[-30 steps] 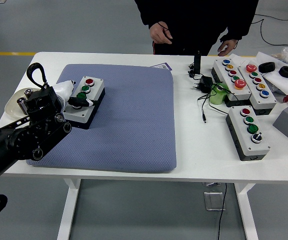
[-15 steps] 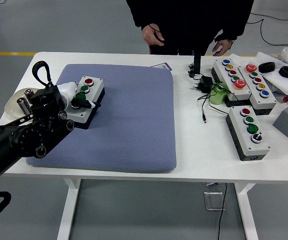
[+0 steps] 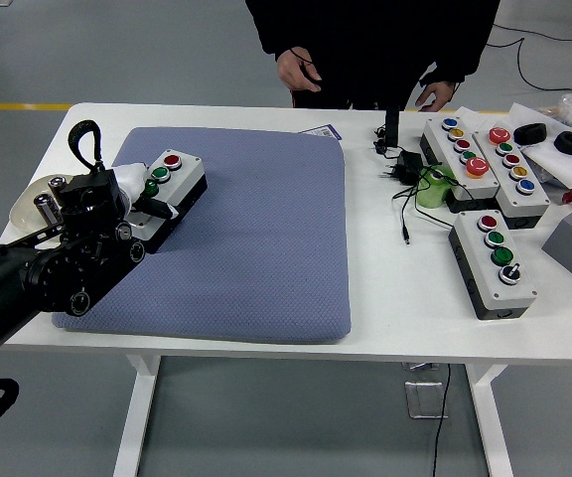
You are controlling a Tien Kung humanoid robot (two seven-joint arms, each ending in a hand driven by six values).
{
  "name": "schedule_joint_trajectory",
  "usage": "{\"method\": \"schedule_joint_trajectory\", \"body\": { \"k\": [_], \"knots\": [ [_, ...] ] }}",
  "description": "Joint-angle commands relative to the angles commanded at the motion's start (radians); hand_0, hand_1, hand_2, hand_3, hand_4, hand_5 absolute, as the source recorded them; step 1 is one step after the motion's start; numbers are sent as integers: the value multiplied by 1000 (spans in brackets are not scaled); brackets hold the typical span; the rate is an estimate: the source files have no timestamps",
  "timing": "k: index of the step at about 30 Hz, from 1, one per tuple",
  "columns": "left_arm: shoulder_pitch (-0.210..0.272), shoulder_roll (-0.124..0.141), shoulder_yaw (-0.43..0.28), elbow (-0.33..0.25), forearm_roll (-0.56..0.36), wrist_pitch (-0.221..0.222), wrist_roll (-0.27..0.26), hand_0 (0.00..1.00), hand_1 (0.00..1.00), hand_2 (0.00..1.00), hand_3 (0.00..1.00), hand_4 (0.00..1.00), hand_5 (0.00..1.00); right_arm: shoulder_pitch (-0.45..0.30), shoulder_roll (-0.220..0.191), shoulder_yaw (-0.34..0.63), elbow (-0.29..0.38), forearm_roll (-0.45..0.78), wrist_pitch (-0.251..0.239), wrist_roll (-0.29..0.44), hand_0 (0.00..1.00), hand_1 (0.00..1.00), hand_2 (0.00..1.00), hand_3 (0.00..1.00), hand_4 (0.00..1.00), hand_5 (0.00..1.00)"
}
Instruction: Pick up the button,place it on the desk,press the button,press the button
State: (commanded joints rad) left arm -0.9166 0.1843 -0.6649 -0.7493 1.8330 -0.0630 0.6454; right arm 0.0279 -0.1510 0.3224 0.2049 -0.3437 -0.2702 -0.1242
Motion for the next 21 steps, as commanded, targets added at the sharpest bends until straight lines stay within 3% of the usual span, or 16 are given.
{"method": "schedule_joint_trajectory", "body": {
  "k": [2,3,8,9,14,15,17,20,21],
  "knots": [
    [3,4,2,-5,20,17,0,484,516,640,737,840,2,0,0,1,0,-1,0,0,766,726,745,597,203,162],
    [4,5,3,-8,28,24,0,383,431,466,536,759,2,-1,0,1,0,-1,0,0,765,726,745,598,203,162],
    [10,21,11,-28,54,73,0,383,431,466,536,759,2,-1,1,2,0,-1,-1,0,765,726,745,598,203,162],
    [11,24,12,-30,55,76,0,345,387,420,452,781,2,-1,1,3,0,-1,-1,0,765,726,745,597,203,161],
    [17,35,24,-28,37,85,0,345,387,420,452,781,2,-2,3,6,0,-1,-1,-1,765,726,745,597,203,161],
    [18,38,25,-29,35,89,-6,292,348,387,415,855,2,-3,3,5,-1,0,-1,-1,765,726,744,597,203,160],
    [22,50,25,-38,37,108,-55,292,348,387,415,855,2,-3,3,5,-1,1,-2,0,765,726,744,597,203,160],
    [30,82,22,-72,39,138,-185,292,348,387,415,855,2,-2,4,7,-1,0,-2,-1,765,726,744,597,203,160],
    [31,91,19,-82,32,145,-224,242,337,364,403,901,2,-2,4,10,-1,-1,-2,-1,765,726,745,597,203,161]
  ]
}}
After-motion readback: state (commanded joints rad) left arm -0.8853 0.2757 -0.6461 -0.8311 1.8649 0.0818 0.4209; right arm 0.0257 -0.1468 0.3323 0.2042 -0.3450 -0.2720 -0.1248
